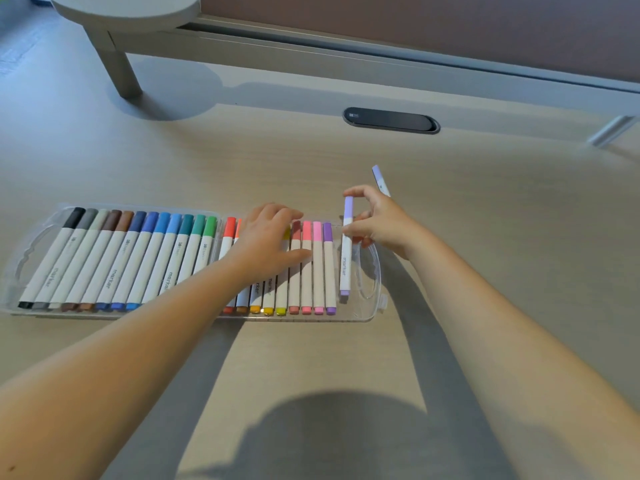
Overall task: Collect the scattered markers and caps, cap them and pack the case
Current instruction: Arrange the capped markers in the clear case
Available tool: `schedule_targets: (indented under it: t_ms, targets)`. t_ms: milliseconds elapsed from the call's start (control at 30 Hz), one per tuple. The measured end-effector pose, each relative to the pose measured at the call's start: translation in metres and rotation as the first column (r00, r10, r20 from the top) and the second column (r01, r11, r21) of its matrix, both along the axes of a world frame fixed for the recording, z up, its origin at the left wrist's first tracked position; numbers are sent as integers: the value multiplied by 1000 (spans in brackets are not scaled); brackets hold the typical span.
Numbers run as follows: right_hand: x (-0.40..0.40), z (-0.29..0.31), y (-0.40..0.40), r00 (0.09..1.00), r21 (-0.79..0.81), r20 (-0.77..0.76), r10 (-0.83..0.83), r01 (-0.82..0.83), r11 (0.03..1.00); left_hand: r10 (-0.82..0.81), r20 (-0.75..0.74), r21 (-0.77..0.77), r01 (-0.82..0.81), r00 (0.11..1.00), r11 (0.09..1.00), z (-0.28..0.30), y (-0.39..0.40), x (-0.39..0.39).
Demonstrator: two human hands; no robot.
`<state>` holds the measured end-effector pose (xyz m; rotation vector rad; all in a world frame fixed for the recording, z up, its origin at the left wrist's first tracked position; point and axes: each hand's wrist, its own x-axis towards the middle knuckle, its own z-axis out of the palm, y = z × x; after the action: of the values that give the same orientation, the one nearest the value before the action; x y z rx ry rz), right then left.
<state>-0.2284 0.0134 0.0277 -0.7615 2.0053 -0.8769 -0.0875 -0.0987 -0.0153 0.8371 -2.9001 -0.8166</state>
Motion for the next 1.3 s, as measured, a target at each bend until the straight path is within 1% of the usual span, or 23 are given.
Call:
schedule_targets:
  t_ms: [100, 200, 333, 500, 600, 733, 1033, 1167, 1300]
  targets:
    - [5, -7, 2, 1000, 21, 10, 14, -14, 1000, 3, 20, -4, -3, 1000, 1000, -1, 2, 4]
    - [5, -15, 2, 999, 42, -52, 10, -8, 999, 2, 33, 0, -2, 999, 1000, -2, 4, 7]
    - [0, -22, 4, 990, 18, -111, -83, 86, 996, -30, 63, -14, 31, 998, 999, 1, 9, 6]
    - [-16, -32, 8, 924, -66, -303, -234, 224, 972, -92, 208, -55, 106, 974, 993, -1, 18, -7]
    - [-29, -34, 10, 878, -74, -393, -274, 267, 961, -116, 264, -93, 145, 958, 985, -5, 21, -15]
    - [-46, -39, 12, 841, -31, -466, -275, 295, 955, -123, 324, -174, 187, 938, 967, -11, 25, -24]
    - [-70, -48, -5, 784, 25, -568, -250, 320, 947, -101, 345, -187, 174, 933, 967, -12, 26, -36]
    - [-75, -45, -16, 783, 98, -594, -185, 299, 949, -109, 353, -185, 184, 929, 965, -12, 24, -38]
    - [-74, -35, -22, 757, 206, -651, -48, 237, 949, -118, 360, -186, 195, 926, 963, -13, 23, -38]
